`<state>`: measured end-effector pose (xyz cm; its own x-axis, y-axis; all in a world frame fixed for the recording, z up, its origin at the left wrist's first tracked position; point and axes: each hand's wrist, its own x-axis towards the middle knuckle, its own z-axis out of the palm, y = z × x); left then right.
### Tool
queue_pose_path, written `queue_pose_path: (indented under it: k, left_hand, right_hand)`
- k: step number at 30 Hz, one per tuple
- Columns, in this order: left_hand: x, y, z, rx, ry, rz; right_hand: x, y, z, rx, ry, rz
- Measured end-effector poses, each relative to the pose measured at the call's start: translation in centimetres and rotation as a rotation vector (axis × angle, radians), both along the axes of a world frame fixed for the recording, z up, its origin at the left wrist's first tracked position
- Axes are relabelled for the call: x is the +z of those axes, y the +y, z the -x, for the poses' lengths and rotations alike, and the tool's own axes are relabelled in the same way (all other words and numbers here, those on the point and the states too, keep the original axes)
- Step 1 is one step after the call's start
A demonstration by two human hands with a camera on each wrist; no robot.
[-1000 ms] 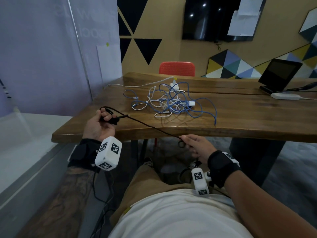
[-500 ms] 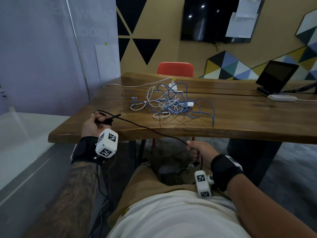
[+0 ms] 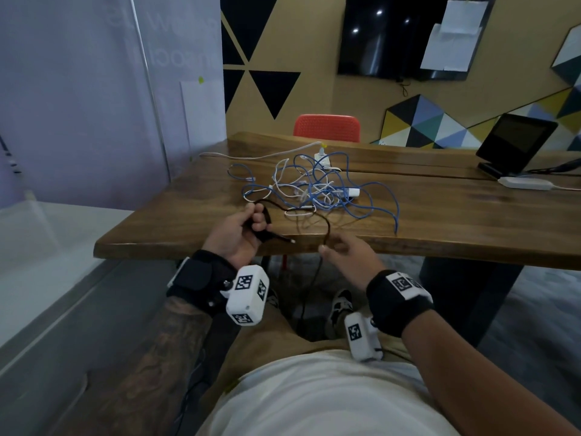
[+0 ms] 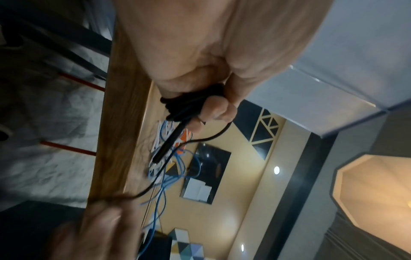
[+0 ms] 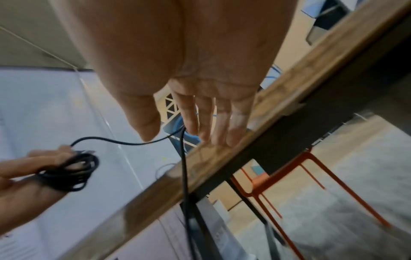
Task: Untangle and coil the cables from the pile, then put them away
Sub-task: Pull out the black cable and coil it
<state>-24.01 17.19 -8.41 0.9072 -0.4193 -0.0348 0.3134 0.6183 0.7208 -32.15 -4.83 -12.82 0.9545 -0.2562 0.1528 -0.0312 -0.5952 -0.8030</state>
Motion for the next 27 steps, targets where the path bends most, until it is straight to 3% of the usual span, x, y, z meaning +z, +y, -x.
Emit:
queue_pose_path:
  k: [4,7,11,14,19,22,27]
  left_hand:
    - [0.5,-1.6,2.0,-0.076,-0.119,-0.083]
    - [0.7,-2.1,2.9,-0.123,-0.185,-0.161]
    - [0.8,-2.5,3.6,-0.118,-0.226,-0.194]
    - [0.8,-2.1,3.4,-0.093,-0.265,-0.248]
    - [1.1,-2.2,4.6,-0.224,-0.410,-0.379]
    - [1.7,-2.3,5.2,-0.337,-0.279,-0.236]
    - [1.4,-1.4,3.6,-0.279,-0.079,0.049]
  right_hand:
    - [2.9,1.2,-0.4,0.023,-0.216,-0.007]
    - [3.8,1.7,-1.0,0.201,-0.242,-0.199]
    - [4.1,2.1,-0.6,0.343,-0.197,-0.303]
    - [5.4,2.0,0.2,0.345,-0.198,-0.264]
    - [7.2,1.3,-1.1,0.231,-0.430,-0.107]
    - [5.6,1.7,-2.1,0.221,-0.405,-0.169]
    - [0.8,2.1,-3.1,0.205,-0.263,-0.157]
